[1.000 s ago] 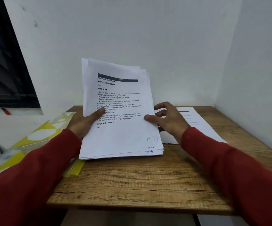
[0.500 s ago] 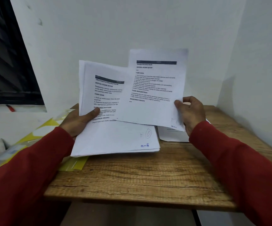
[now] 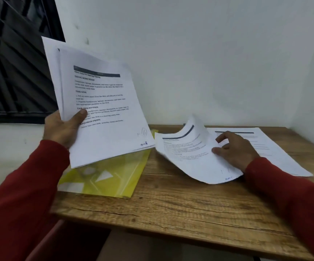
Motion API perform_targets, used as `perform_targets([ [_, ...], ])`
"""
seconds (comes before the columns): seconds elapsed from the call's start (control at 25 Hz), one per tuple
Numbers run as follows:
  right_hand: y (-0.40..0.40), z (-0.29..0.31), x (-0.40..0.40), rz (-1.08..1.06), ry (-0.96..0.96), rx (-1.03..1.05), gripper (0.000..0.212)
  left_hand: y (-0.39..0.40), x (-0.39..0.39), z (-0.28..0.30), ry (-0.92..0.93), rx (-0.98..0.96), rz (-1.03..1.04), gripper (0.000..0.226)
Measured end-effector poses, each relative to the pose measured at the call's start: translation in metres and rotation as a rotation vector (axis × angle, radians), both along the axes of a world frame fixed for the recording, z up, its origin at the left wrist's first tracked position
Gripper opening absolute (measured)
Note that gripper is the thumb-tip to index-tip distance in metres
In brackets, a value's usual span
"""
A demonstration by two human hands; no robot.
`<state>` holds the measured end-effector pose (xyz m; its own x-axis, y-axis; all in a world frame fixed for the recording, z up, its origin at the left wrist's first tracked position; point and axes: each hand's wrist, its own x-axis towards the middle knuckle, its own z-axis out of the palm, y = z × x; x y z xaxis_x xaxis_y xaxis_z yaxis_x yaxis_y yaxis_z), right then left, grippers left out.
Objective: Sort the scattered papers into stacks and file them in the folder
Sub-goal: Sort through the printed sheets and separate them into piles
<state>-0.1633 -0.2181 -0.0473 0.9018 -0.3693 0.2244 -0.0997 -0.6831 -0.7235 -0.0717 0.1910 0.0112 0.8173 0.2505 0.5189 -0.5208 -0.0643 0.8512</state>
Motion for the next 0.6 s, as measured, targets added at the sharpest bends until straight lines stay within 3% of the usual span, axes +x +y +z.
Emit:
perform_targets([
  [0.2, -0.001, 0.005, -0.004, 0.018, 0.009, -0.077, 0.034, -0.005, -0.009, 0.007, -0.096, -0.011, 0.004, 0.025],
  [0.4, -0.007, 0.012, -0.007, 0.066, 0.275, -0.218, 0.053, -0.025, -0.006, -0.013, 0.034, -0.063, -0.163, 0.018],
  [0.52, -0.017, 0.018, -0.011, 0.096, 0.318, -0.27, 0.046, -0.045, -0.001, -0.028, 0.148, -0.089, -0.279, 0.018],
  [0.6, -0.021, 0.021, -0.011, 0.112, 0.158, -0.157, 0.031, -0.064, -0.004, -0.037, 0.22, -0.086, -0.352, 0.019],
])
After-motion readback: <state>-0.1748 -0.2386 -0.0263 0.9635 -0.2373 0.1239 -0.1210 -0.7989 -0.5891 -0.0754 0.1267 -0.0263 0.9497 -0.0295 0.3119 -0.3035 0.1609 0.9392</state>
